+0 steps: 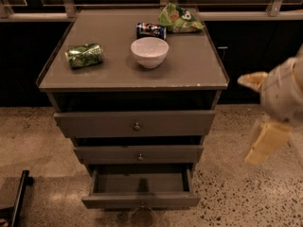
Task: Close bottom drawer
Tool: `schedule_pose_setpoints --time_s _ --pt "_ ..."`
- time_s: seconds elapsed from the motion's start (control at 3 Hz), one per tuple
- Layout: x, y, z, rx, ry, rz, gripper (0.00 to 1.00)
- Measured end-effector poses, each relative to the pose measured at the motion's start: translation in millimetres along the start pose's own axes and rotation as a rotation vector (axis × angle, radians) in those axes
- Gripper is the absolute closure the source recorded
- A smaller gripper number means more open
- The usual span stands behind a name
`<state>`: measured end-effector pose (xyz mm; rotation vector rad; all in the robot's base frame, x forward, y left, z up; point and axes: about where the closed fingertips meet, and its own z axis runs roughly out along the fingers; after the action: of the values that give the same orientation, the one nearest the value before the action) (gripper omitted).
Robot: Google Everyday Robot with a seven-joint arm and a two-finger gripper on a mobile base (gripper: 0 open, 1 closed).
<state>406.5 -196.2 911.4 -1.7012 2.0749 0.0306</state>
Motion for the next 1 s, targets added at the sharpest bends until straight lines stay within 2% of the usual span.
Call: schedule_pose_setpoints --time_s 0.33,0.67,1.0 --pt "10 47 91 -0.099 -0.193 0.033 0.0" --pt "51 105 192 -0.191 -0.31 0.176 0.0" --pt "100 170 295 -0.291 -0.289 0.295 0.0"
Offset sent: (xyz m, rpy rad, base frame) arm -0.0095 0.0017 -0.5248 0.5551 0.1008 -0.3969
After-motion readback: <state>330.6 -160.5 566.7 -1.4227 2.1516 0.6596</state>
